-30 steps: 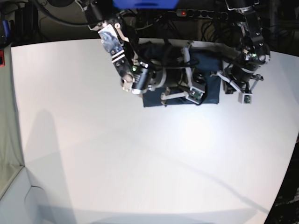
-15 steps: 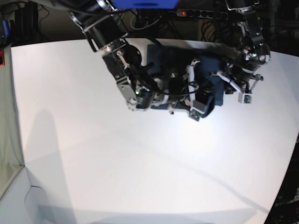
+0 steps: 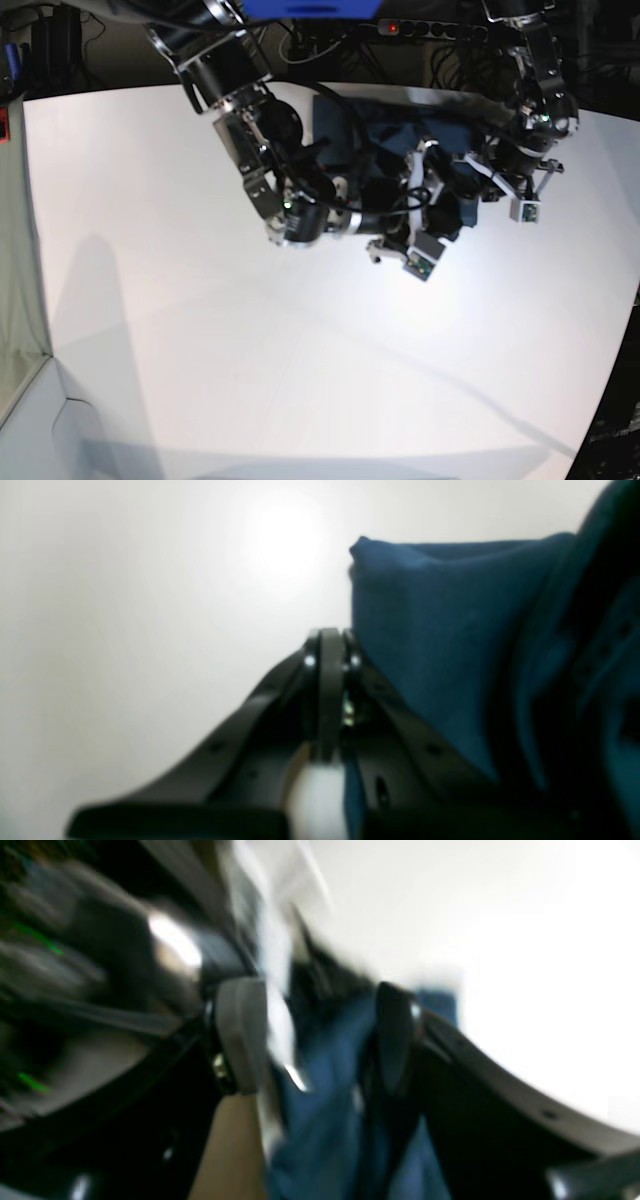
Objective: Layout the t-shirt on the table in an organized manner, then fold the t-shirt properly
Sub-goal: 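Hold the folded stack with both grippers and pull it toward the left gripper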
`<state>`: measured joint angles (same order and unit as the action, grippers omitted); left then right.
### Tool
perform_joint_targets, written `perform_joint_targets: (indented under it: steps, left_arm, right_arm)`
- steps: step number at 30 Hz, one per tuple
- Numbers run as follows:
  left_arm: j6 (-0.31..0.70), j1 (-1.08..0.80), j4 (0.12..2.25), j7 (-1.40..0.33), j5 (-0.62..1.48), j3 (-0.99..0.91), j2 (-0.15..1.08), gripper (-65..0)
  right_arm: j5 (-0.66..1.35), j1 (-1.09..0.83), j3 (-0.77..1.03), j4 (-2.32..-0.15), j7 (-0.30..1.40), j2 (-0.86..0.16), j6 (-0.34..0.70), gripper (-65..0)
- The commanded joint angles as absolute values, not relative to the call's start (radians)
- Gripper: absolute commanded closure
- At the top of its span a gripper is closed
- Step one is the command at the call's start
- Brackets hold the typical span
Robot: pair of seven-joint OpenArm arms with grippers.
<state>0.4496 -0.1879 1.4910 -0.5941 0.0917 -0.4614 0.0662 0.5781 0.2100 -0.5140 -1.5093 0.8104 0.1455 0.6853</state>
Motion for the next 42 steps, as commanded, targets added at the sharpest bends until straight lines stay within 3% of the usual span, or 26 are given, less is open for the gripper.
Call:
perform_joint_targets:
  steps: [1,6,8,10,15,21,36,42]
  left_arm:
    - [0.452,-0.196,1.495,-0.642,0.070,-0.464,0.068,0.0]
    - [0.453,-0.199,1.497,-0.642,0.071,-0.467,0.077,0.0]
    - [0.453,-0.202,1.497,-0.642,0.071,-0.469,0.077,0.0]
    - [0.455,-0.219,1.497,-0.642,0.071,-0.483,0.079,0.0]
    - [0.466,-0.234,1.554,-0.642,0.073,-0.579,0.077,0.0]
    - [0.573,-0.232,1.532,-0.642,0.062,-0.613,0.079,0.0]
    - [0.578,-0.219,1.452,-0.642,0.062,-0.610,0.070,0.0]
    - [0.579,-0.219,1.449,-0.642,0.062,-0.610,0.070,0.0]
  right_arm:
    - [0.593,0.217,-0.512,-1.554,0.796,0.157,0.698,-35.0]
    - [0.591,0.183,-0.407,-1.583,0.802,0.151,0.698,-34.8]
    - [0.591,0.153,-0.346,-1.587,0.802,0.119,0.698,-31.7]
    - [0.591,0.128,-0.309,-1.587,0.802,0.101,0.698,-24.9]
    - [0.591,0.051,-0.285,-1.587,0.802,0.041,0.698,0.0]
    - [0.590,0.007,-0.285,-1.561,0.794,0.030,0.698,-0.3]
    - [0.588,0.050,-0.263,-1.498,0.792,0.013,0.698,-0.3]
    - [0.588,0.085,-0.387,-1.354,0.713,0.064,0.698,-0.3]
